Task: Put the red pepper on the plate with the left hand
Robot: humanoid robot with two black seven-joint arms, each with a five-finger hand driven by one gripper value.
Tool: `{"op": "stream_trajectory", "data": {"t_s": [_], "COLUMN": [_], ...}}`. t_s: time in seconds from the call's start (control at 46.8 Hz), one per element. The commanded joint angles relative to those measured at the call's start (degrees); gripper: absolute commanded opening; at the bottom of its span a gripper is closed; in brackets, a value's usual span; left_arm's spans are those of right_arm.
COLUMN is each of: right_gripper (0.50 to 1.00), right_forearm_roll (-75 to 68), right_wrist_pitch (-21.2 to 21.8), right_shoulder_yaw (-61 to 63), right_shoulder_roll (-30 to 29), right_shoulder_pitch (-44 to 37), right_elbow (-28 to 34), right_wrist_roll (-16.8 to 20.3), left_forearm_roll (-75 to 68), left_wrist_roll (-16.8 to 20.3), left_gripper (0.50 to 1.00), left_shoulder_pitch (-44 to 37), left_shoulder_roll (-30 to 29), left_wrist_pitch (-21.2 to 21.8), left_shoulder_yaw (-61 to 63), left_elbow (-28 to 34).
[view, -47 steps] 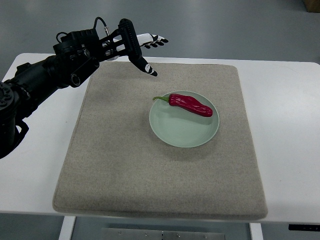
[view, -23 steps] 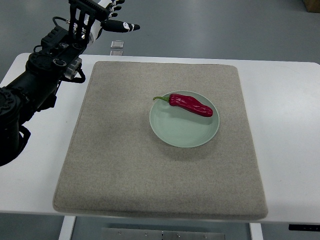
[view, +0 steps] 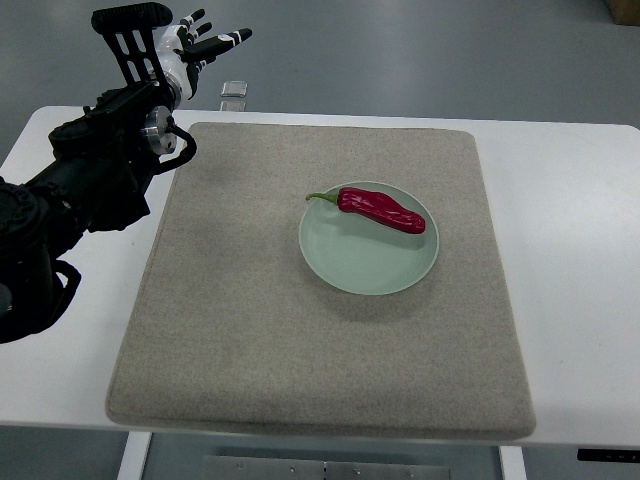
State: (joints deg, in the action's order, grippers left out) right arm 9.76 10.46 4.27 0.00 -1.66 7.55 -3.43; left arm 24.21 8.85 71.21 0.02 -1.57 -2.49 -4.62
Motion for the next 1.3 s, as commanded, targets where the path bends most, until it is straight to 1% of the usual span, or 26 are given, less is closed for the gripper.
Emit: {"op": "stream_trajectory", "data": {"t_s": [0.0,0.107,0.342,0.406,0.491,0.662,1.282], "right_gripper": [0.932,0.932,0.932,0.932,0.932,0.932,0.932], "right_forearm_roll": [0.0,0.0,0.0,0.0,0.0,0.0,0.0], "right_wrist_pitch": [0.0,0.0,0.0,0.0,0.0,0.0,0.0], "right_shoulder_yaw": [0.0,0.0,0.0,0.0,0.0,0.0,0.0], "right_shoulder_roll": [0.0,0.0,0.0,0.0,0.0,0.0,0.0], "right_shoulder_pitch": [0.0,0.0,0.1,0.0,0.0,0.0,0.0], "right_elbow": [0.0,0.0,0.0,0.0,-0.1,0.0,0.0], "right_wrist_roll": [0.0,0.0,0.0,0.0,0.0,0.0,0.0], "left_forearm_roll": [3.7,8.4,9.7,9.3,9.2,8.6,8.9], "left_wrist_roll": [0.0,0.0,0.0,0.7,1.1,1.2,1.3], "left_gripper": [0.979,0.979,0.979,0.979,0.979,0.979,0.99], "left_shoulder_pitch": [-1.1,-1.6,-2.1,-2.4,-3.4,-4.7,-5.1], "left_shoulder_roll": [0.0,0.0,0.0,0.0,0.0,0.0,0.0], "left_wrist_pitch": [-5.6,-11.1,-18.1,-18.1,-17.0,-17.1,-17.9], "left_shoulder_yaw": [-0.1,-0.1,-2.2,-1.6,-1.8,-2.1,-3.0], "left_elbow": [3.3,6.8,8.5,8.7,8.6,7.9,7.8]}}
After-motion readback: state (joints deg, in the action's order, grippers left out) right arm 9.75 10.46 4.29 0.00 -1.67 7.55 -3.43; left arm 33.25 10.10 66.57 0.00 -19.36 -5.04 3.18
